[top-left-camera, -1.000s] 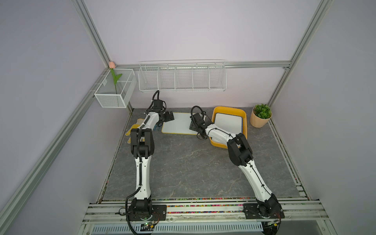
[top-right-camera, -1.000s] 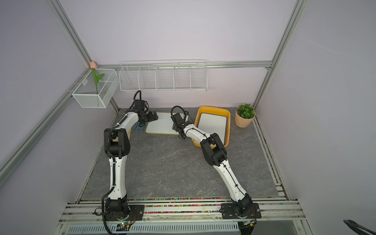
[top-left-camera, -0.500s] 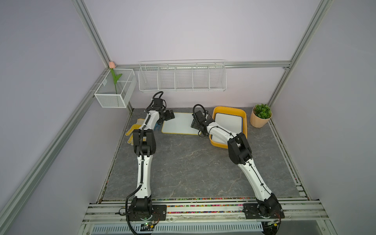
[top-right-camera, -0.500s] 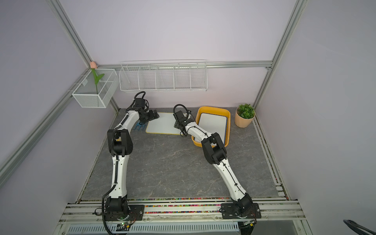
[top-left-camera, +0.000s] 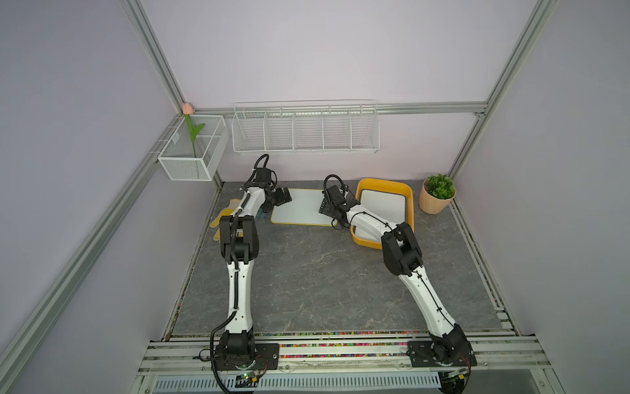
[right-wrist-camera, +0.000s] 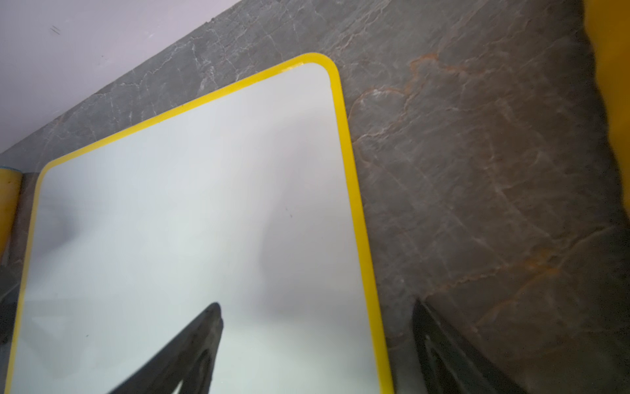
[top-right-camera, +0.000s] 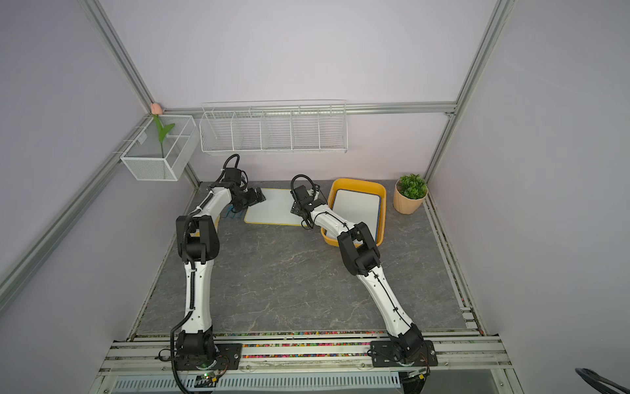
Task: Put the whiteboard into the storage box
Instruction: Move the whiteboard to the center of the board.
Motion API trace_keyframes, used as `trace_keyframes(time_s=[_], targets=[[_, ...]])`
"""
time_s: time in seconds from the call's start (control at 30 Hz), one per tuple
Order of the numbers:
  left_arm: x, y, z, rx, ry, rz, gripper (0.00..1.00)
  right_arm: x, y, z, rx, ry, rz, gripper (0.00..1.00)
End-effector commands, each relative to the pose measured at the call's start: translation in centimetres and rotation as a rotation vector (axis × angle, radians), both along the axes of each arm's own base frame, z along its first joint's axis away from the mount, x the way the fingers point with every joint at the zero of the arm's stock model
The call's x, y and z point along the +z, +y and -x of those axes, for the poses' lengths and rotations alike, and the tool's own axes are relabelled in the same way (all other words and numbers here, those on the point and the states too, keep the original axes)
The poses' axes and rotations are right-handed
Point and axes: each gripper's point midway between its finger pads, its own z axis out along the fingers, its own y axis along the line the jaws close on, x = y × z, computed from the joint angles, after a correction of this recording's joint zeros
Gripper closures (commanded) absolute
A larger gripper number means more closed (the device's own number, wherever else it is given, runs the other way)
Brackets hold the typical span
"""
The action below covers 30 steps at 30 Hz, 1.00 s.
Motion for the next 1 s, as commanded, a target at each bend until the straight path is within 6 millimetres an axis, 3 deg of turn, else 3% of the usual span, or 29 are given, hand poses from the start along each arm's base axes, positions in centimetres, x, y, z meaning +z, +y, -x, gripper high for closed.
trace_keyframes(time_s=[0.0, 0.27, 0.57, 0.97], targets=[[-1.8, -0.7, 2.3, -0.002, 0.116, 0.066, 0.00, -4.0, 0.5, 2.7, 0.032, 0.141, -0.028, 0.11], [-1.1, -1.8, 3.6, -0.011, 0.143, 0.140, 0.00, -3.6, 1.9, 3.4, 0.075, 0.171, -0.107, 0.11], [0.5, -1.9, 5.6, -0.009, 0.138, 0.147, 0.00, -2.3, 1.8, 4.7, 0.111, 0.173, -0.115, 0.11], [0.8, -2.6, 10.3, -0.006, 0.165, 0.134, 0.00, -2.3, 3.2, 8.7, 0.200, 0.203, -0.091, 0.11]])
